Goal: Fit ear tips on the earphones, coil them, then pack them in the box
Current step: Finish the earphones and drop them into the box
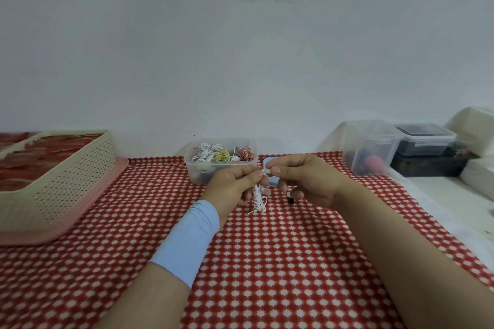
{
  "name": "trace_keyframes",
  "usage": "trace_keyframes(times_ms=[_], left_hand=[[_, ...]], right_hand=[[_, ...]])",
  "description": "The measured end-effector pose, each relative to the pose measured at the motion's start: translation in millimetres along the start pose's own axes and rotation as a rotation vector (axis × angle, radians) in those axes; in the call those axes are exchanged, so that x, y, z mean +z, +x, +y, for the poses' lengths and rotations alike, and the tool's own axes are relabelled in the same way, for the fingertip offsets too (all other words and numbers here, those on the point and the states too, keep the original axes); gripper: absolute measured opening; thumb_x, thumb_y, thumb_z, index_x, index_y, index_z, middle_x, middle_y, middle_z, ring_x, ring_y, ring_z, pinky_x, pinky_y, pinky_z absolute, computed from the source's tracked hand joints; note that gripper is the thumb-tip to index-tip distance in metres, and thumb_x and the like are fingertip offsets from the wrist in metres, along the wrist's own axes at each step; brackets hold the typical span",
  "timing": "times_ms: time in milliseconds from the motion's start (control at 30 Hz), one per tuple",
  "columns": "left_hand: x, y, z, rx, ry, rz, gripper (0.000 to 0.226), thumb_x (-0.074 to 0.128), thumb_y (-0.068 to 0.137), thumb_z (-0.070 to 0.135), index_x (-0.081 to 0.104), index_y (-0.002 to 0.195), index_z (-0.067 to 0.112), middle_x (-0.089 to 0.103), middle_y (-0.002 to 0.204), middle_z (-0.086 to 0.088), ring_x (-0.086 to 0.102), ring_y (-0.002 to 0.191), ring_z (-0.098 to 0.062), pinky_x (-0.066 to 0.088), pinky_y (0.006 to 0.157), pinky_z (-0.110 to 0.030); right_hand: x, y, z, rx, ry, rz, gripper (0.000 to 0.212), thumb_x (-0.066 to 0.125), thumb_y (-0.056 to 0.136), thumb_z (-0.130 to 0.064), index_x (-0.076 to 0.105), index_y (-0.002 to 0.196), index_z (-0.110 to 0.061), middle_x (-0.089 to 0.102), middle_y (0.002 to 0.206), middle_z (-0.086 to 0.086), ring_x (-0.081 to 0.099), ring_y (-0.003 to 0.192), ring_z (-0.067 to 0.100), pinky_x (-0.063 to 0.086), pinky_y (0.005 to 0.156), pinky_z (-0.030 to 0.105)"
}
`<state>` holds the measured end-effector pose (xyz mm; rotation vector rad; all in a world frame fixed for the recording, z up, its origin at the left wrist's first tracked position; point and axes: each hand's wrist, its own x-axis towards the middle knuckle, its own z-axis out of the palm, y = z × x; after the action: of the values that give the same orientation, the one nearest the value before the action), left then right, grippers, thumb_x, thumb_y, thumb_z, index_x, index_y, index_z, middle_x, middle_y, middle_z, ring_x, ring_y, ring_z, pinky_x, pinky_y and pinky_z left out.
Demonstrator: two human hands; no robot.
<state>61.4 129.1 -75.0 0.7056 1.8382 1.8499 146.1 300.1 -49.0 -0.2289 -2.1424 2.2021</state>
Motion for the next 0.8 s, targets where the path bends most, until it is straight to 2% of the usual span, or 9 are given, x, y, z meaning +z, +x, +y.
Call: trace_keyframes(times_ms=[267,433,600,800], left_hand=[[1.6,-1.6,2.4,-0.008,-0.095,-0.033,0.012,0.061,0.094,0.012,0.073,0.094,0.013,0.073,0.081,-0.001,0.045,0.050,-0.005,0.035,0.045,-0.014],[4.5,-3.0,5.2,-0.031,-0.214,-0.061,0.013,0.058,0.094,0.008,0.071,0.090,0.009,0.069,0.073,0.001,0.042,0.048,-0.003,0.035,0.043,-0.012],[2.3,-3.7,4.8,-0.023,-0.160,-0.072,0.013,0.058,0.094,0.009,0.071,0.098,0.009,0.070,0.074,0.000,0.043,0.049,-0.003,0.037,0.046,-0.012],[1.6,-4.3,5.1,-0.020,-0.139,-0.067,0.012,0.060,0.093,0.009,0.072,0.094,0.010,0.070,0.072,0.001,0.042,0.048,-0.003,0.037,0.046,-0.012]], right_hand=[[-0.1,0.9,1.5,0.007,0.047,-0.062,0.021,0.063,0.093,-0.006,0.082,0.090,-0.015,0.074,0.085,0.006,0.058,0.057,0.011,0.035,0.038,0.018],[-1.3,1.1,1.3,0.031,0.093,-0.065,0.017,0.064,0.092,-0.006,0.080,0.096,-0.011,0.072,0.084,0.007,0.060,0.057,0.011,0.036,0.038,0.017],[-1.6,1.4,1.6,0.041,0.069,-0.074,0.015,0.066,0.090,-0.008,0.079,0.097,-0.009,0.071,0.091,0.012,0.060,0.058,0.011,0.037,0.038,0.017],[0.4,3.8,3.8,0.023,0.033,-0.094,0.022,0.071,0.081,-0.016,0.079,0.101,-0.010,0.071,0.091,0.012,0.060,0.058,0.011,0.038,0.039,0.018]])
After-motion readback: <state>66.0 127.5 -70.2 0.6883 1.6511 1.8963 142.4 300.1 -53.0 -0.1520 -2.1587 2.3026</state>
